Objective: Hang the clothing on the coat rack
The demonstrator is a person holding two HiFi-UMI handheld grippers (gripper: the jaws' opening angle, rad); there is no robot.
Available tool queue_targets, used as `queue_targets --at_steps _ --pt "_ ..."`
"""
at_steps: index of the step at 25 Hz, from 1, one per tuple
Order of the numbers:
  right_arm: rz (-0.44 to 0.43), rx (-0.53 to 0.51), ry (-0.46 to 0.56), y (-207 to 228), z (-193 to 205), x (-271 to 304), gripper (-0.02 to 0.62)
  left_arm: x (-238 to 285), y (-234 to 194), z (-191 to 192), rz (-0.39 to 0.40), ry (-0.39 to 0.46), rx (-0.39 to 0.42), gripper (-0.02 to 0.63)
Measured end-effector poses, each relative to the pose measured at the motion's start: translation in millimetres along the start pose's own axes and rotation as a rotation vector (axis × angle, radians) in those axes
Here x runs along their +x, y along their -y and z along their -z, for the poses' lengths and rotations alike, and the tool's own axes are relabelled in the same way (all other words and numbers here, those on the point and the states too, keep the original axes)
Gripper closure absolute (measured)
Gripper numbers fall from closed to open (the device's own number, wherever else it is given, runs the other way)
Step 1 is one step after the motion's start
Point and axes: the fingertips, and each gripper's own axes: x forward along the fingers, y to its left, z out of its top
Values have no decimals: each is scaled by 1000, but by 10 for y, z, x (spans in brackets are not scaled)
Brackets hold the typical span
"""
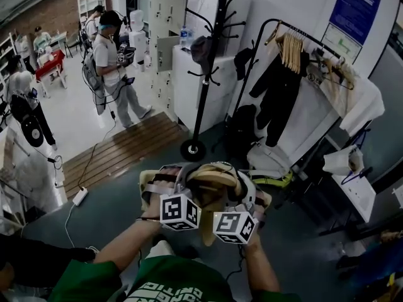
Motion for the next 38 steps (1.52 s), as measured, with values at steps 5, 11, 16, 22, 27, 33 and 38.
queue_targets --at_steps 5,11,16,22,27,33,38 --pt "-9 -1 -2 30 -14 125 459 89 -78 33 2 -4 -5 534" --pt "-14 -7 1 82 -23 453 459 352 -237 151 -3 -5 -8 534" --pt "-11 -13 -3 172 -53 876 459 694 -479 284 -7 2 -11 534" --pt "1 -21 -9 359 -103 1559 459 1258 -884 468 -6 14 -9 534" --pt "9 -19 -25 533 -192 2129 459 1713 -1276 607 4 28 -5 534" --pt "16 -19 -39 673 -327 2777 459 2189 -1719 823 15 40 -1 534" --pt "24 -17 -49 724 -415 3236 459 2510 -2011 1017 23 47 2 534"
